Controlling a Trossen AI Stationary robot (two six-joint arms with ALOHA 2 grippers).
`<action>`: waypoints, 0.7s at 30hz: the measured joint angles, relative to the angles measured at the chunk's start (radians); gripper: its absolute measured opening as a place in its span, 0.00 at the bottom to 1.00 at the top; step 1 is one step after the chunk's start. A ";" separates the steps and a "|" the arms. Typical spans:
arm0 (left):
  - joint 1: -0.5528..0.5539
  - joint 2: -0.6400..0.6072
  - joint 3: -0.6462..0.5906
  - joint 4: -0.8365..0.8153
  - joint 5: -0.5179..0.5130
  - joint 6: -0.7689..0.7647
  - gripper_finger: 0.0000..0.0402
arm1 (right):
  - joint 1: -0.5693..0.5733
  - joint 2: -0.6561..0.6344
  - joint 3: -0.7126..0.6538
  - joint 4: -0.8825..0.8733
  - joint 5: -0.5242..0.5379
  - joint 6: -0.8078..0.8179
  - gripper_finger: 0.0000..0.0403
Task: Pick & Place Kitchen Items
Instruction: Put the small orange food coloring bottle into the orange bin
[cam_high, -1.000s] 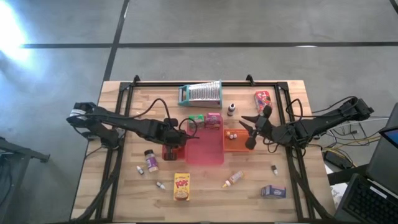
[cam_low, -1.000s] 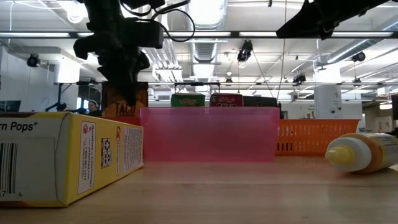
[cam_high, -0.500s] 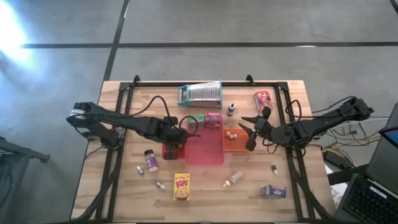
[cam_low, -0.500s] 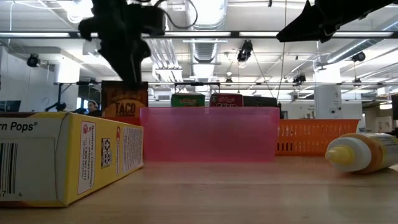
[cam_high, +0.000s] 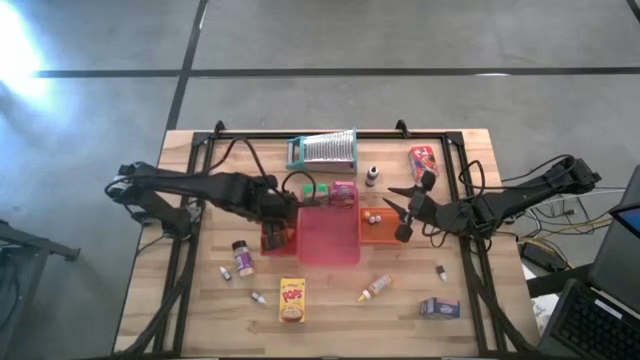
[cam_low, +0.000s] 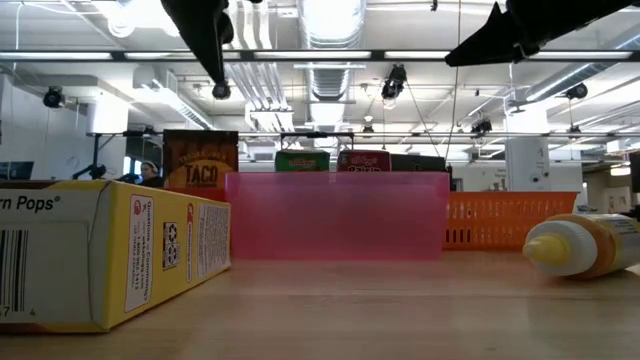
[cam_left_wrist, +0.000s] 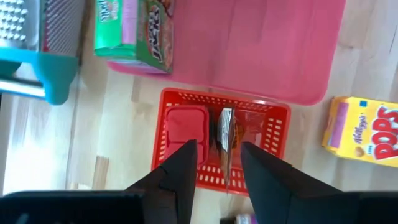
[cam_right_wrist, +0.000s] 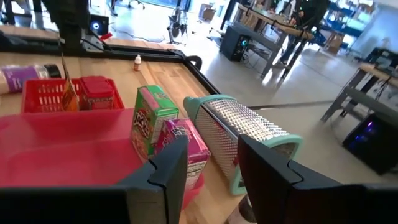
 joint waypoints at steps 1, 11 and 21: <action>0.000 0.000 0.010 -0.011 0.000 -0.013 0.32 | 0.000 0.000 0.000 0.000 0.000 -0.015 0.32; -0.002 -0.047 0.026 -0.087 -0.053 -0.095 0.32 | -0.001 0.000 0.000 -0.012 -0.063 0.110 0.22; -0.064 -0.290 -0.063 0.121 -0.301 -0.087 0.31 | 0.000 0.000 0.000 -0.083 -0.177 0.148 0.13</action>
